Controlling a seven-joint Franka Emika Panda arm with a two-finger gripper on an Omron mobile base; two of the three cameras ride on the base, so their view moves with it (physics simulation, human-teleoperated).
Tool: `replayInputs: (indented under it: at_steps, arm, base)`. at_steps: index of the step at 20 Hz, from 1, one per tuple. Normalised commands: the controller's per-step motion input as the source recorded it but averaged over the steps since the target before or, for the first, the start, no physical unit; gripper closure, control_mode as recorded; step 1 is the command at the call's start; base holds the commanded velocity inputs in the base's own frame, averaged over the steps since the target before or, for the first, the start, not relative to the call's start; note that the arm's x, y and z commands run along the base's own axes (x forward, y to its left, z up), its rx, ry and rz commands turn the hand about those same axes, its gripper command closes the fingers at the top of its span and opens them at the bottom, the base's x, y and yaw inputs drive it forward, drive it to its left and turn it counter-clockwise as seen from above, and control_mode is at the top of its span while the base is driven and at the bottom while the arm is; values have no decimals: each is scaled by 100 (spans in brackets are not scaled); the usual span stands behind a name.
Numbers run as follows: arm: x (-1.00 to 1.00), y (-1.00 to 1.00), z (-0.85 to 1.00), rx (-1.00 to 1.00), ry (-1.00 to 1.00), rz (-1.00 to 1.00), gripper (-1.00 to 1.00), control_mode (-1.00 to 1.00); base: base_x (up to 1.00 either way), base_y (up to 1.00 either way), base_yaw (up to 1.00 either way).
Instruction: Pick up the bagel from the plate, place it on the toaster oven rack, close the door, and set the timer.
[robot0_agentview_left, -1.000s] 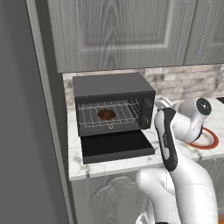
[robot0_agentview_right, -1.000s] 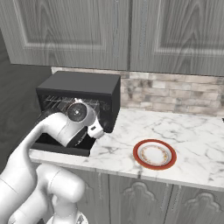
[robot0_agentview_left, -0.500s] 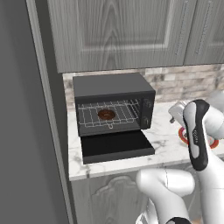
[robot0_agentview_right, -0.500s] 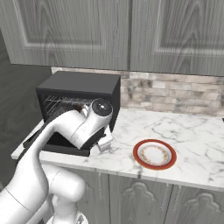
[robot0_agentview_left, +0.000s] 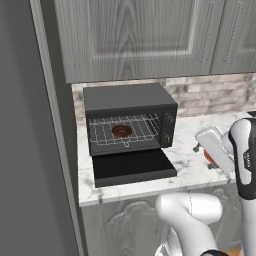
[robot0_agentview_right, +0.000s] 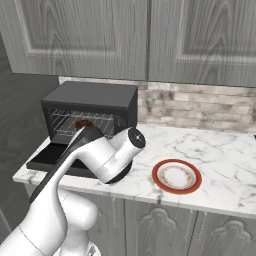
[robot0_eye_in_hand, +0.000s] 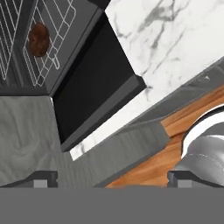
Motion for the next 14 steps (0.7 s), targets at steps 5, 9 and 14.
replayInputs:
  at_steps: [5, 9, 14]
  arm:
    - [31, 63, -7, 4, 0, 1, -100, -100]
    - [22, 45, -33, 0, 0, 0, -100, -100]
    - [4, 21, -44, 0, 0, -3, -100, -100]
  base:
    - [0, 0, 0]
    - [0, 0, 0]
    - [0, 0, 0]
